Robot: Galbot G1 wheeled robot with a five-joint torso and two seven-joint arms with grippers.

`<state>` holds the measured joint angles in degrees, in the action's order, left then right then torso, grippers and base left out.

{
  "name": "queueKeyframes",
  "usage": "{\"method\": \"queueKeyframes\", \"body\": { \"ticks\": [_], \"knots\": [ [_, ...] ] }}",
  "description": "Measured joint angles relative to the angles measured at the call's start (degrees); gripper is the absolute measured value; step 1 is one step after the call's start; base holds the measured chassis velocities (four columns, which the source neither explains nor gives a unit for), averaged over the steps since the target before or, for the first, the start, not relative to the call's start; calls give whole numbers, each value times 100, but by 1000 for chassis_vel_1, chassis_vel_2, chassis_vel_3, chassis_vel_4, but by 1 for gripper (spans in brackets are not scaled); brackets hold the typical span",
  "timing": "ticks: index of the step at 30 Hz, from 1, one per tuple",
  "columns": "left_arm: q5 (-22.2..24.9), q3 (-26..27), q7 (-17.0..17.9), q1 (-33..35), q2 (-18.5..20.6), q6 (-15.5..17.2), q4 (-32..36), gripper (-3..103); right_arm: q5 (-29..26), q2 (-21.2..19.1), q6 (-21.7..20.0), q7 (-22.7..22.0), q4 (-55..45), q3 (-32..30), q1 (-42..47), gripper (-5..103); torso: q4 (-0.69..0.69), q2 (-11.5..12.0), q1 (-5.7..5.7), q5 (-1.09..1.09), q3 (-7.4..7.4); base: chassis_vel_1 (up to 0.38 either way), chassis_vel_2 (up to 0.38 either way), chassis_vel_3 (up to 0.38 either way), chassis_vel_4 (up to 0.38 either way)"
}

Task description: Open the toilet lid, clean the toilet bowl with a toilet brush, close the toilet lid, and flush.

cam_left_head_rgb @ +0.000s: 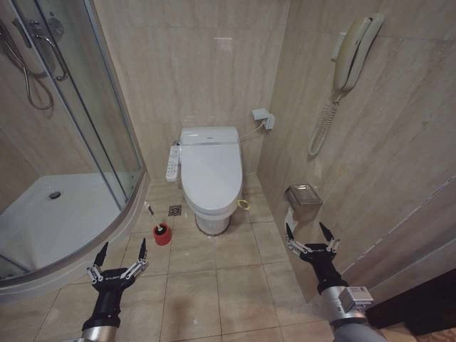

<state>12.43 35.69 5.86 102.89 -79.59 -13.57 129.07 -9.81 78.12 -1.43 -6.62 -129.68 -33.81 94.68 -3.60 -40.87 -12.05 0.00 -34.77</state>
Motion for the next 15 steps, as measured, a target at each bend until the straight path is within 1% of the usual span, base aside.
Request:
{"method": "queueKeyframes", "body": {
  "ticks": [7, 15],
  "knots": [
    [0, 0, 0, 0, 0, 0, 0, 100, -14, -13, 13, 33, -62, 11, 36, 100, 0, 0, 0, 0, 0, 0, 0, 0, 0],
    [0, 0, 0, 0, 0, 0, 0, 100, -49, -21, 19, 104, -119, 44, 34, 100, 1, 0, 0, -1, 0, -54, 66, 78, -67]
  ]
}}
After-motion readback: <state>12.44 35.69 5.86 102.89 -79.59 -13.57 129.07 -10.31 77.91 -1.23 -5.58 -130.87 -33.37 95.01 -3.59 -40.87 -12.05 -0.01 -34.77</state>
